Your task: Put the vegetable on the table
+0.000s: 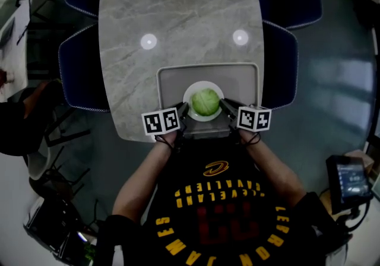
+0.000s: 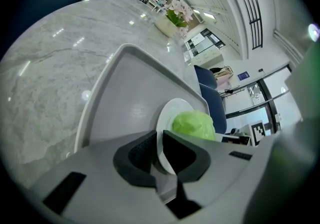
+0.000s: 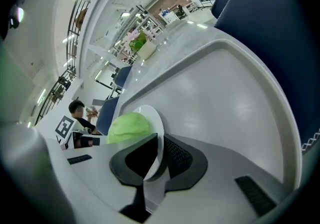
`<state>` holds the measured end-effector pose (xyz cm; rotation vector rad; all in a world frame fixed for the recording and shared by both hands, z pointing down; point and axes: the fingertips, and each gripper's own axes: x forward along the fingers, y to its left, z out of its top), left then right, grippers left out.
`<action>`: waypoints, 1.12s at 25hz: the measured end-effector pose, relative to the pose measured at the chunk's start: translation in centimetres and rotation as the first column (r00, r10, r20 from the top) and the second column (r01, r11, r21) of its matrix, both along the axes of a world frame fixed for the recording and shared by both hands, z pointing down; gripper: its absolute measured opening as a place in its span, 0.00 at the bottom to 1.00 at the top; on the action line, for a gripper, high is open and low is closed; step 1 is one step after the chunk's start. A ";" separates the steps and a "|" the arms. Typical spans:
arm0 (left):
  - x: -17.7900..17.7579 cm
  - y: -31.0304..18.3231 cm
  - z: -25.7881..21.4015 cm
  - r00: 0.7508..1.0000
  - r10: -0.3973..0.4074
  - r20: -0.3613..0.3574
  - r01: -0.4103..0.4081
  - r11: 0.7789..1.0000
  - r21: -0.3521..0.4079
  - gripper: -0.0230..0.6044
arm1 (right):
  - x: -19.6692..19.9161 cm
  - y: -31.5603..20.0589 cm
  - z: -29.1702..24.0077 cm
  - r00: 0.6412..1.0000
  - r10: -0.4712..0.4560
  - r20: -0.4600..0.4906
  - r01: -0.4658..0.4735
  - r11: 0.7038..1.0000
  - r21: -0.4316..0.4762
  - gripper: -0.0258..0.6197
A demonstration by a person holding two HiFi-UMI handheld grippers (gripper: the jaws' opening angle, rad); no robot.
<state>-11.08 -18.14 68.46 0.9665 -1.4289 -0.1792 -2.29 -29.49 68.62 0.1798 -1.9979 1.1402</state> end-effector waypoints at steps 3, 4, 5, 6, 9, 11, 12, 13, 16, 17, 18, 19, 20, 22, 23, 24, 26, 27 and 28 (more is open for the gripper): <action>0.0 -0.1 -0.3 1.000 -0.008 0.008 0.008 1.000 -0.006 0.10 | 0.0 -0.1 -0.1 1.000 -0.006 -0.006 0.006 1.000 -0.002 0.11; 0.1 0.0 -0.4 1.000 -0.010 0.008 0.010 1.000 -0.006 0.10 | 0.0 -0.1 -0.2 1.000 -0.007 -0.007 0.007 1.000 -0.004 0.11; 0.3 0.0 -0.5 1.000 -0.015 0.006 0.015 1.000 -0.006 0.10 | 0.0 -0.2 -0.3 1.000 -0.009 -0.009 0.009 1.000 -0.008 0.11; 0.4 0.1 -0.5 1.000 -0.023 0.001 0.023 1.000 -0.006 0.10 | 0.0 -0.3 -0.4 1.000 -0.011 -0.010 0.011 1.000 -0.013 0.11; 0.7 0.3 -0.5 0.998 -0.059 -0.019 0.059 0.998 -0.006 0.10 | -0.1 -0.4 -0.5 1.000 -0.027 -0.015 0.027 0.999 -0.037 0.10; 0.8 0.5 -0.4 0.996 -0.088 -0.035 0.087 0.996 -0.008 0.10 | -0.2 -0.3 -0.6 0.999 -0.046 -0.013 0.045 0.998 -0.051 0.10; 0.9 0.7 -0.3 0.994 -0.101 -0.041 0.101 0.995 -0.009 0.10 | -0.3 -0.2 -0.6 0.998 -0.056 -0.010 0.055 0.997 -0.057 0.10; 1.0 0.9 -0.3 0.993 -0.113 -0.046 0.112 0.994 -0.011 0.10 | -0.4 -0.1 -0.7 0.998 -0.066 -0.008 0.065 0.996 -0.063 0.10; 1.3 1.5 -0.4 0.989 -0.142 -0.046 0.142 0.990 -0.017 0.10 | -0.5 0.2 -0.8 0.996 -0.091 -0.003 0.090 0.992 -0.083 0.10; 1.4 1.6 -0.4 0.987 -0.152 -0.047 0.152 0.988 -0.020 0.10 | -0.5 0.3 -0.9 0.995 -0.100 -0.001 0.099 0.991 -0.089 0.10; 1.5 1.8 -0.5 0.985 -0.164 -0.050 0.163 0.986 -0.022 0.10 | -0.5 0.4 -0.9 0.994 -0.110 0.003 0.110 0.990 -0.094 0.10; 1.6 2.0 -0.6 0.983 -0.177 -0.058 0.176 0.984 -0.023 0.10 | -0.5 0.5 -1.0 0.993 -0.120 0.007 0.120 0.988 -0.099 0.10; 1.7 2.2 -0.8 0.979 -0.191 -0.069 0.190 0.982 -0.023 0.10 | -0.6 0.6 -1.2 0.992 -0.129 0.011 0.129 0.986 -0.105 0.10; 1.8 2.6 -1.3 0.970 -0.222 -0.097 0.222 0.975 -0.016 0.10 | -0.9 0.8 -1.6 0.989 -0.146 0.023 0.148 0.982 -0.119 0.10; 1.7 2.8 -1.5 0.965 -0.239 -0.107 0.239 0.971 -0.011 0.10 | -1.2 0.9 -1.8 0.987 -0.155 0.031 0.158 0.979 -0.127 0.09; 1.5 3.1 -1.8 0.960 -0.255 -0.112 0.256 0.967 -0.007 0.10 | -1.5 1.0 -2.0 0.985 -0.166 0.039 0.169 0.976 -0.135 0.09; 1.3 3.6 -2.1 0.951 -0.288 -0.109 0.289 0.957 -0.005 0.10 | -2.2 1.4 -2.3 0.980 -0.191 0.051 0.196 0.969 -0.147 0.09; 1.2 4.0 -2.2 0.947 -0.303 -0.107 0.304 0.953 -0.007 0.10 | -2.5 1.7 -2.3 0.977 -0.204 0.057 0.210 0.966 -0.150 0.09; 1.1 4.3 -2.4 0.943 -0.316 -0.104 0.317 0.949 -0.006 0.10 | -2.8 2.0 -2.5 0.975 -0.214 0.062 0.221 0.963 -0.152 0.09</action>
